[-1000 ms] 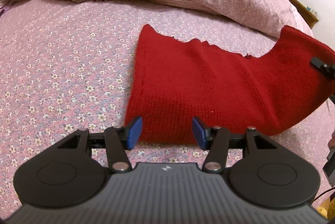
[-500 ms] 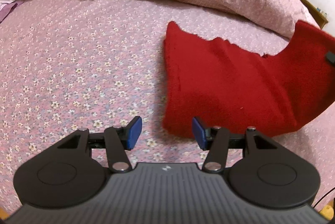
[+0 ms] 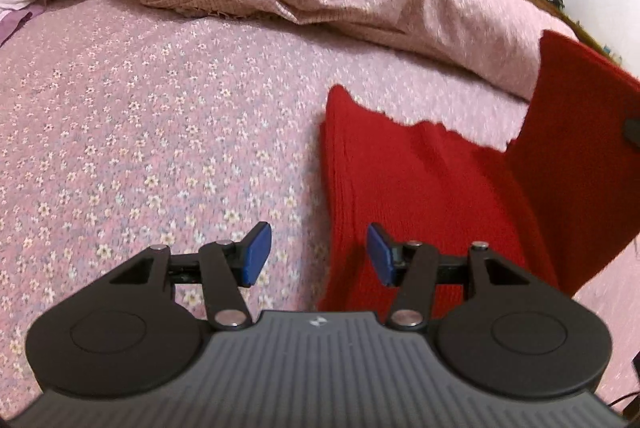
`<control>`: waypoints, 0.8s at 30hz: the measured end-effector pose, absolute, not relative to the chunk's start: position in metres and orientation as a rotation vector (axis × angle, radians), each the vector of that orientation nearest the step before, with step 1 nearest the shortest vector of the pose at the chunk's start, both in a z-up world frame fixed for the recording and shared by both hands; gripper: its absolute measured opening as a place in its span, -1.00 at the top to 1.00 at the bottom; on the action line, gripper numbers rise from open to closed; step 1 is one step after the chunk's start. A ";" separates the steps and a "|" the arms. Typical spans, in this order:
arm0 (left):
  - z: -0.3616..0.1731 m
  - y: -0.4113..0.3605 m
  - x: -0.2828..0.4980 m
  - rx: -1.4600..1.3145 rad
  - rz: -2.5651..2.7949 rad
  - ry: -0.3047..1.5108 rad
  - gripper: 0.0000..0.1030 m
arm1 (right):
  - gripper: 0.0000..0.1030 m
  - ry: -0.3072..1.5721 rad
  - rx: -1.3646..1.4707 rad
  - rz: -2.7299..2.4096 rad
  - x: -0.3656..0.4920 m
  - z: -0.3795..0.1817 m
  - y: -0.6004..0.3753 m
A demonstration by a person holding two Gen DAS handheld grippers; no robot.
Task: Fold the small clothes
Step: 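Lift the held end with the right gripper and fold it over the other half, then lower the folded end onto the cardigan and open the right gripper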
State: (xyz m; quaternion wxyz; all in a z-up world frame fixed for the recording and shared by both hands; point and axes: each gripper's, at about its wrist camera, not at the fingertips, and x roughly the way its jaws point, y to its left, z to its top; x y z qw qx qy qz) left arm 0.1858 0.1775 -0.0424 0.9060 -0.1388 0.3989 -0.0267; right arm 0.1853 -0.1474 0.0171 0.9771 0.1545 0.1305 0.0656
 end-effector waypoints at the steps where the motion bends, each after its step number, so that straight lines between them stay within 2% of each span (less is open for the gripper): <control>1: -0.041 0.179 0.189 -0.290 -0.054 0.818 -0.15 | 0.35 0.261 0.305 0.138 0.186 0.018 -0.142; 10: -0.055 0.197 0.213 -0.388 -0.024 0.769 -0.15 | 0.36 0.278 0.204 0.196 0.192 0.015 -0.095; 16: -0.078 0.205 0.211 -0.498 -0.017 0.811 -0.15 | 0.36 0.299 -0.006 0.245 0.189 0.000 -0.050; 21: -0.063 0.200 0.202 -0.526 -0.089 0.787 -0.15 | 0.36 0.336 -0.177 0.284 0.180 -0.028 -0.027; 24: -0.050 0.192 0.199 -0.579 -0.187 0.776 -0.15 | 0.36 0.361 -0.163 0.305 0.175 -0.037 -0.031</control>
